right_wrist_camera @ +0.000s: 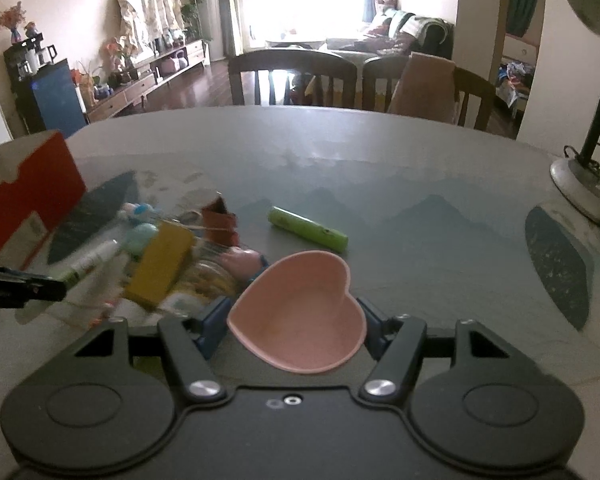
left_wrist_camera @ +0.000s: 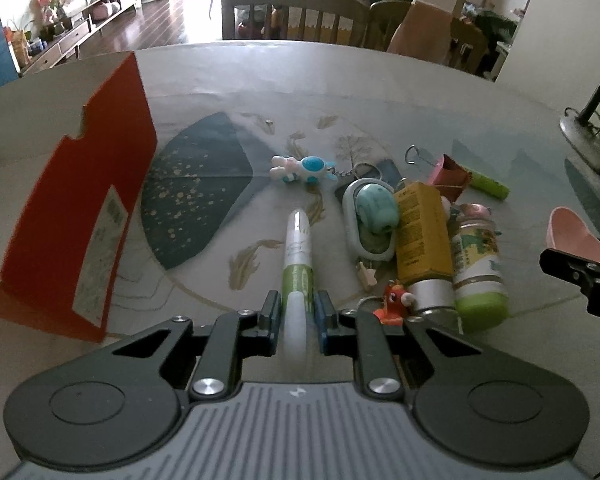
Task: Organize rigid objects
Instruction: 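Grasp the white-green tube with the left tool while the right tool grasps the pink heart dish, then carry the white-green tube and pink heart dish toward the shoebox with both tools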
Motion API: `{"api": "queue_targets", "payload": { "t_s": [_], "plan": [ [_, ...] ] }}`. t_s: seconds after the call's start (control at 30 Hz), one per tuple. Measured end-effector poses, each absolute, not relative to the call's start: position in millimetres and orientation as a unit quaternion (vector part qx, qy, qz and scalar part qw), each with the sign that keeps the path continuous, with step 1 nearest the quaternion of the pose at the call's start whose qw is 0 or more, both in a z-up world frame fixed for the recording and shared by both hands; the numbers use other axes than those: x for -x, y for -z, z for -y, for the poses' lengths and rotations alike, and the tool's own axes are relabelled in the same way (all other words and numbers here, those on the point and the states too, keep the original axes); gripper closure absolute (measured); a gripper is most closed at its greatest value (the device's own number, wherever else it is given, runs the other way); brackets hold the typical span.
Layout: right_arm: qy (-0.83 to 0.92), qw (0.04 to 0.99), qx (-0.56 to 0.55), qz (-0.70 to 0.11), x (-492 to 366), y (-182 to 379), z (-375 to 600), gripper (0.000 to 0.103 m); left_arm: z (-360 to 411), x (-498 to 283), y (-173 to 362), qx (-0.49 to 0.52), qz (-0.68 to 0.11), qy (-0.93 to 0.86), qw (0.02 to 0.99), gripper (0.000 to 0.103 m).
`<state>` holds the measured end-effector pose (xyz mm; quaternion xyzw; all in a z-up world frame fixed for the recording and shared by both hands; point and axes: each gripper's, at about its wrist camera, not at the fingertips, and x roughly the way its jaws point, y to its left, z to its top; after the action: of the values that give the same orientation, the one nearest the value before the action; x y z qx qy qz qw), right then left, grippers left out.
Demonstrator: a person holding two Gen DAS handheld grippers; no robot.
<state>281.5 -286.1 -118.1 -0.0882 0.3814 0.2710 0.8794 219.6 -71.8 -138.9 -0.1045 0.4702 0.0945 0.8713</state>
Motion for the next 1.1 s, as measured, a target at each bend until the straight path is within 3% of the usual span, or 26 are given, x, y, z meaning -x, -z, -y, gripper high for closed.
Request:
{"api": "queue_targets", "payload": {
  "t_s": [1.1],
  "plan": [
    [-0.327, 0.879, 0.111, -0.329, -154, 19, 129, 0.037, -49, -123, 15, 0.154, -0.371, 0.042, 0.915, 0.087]
  ]
}}
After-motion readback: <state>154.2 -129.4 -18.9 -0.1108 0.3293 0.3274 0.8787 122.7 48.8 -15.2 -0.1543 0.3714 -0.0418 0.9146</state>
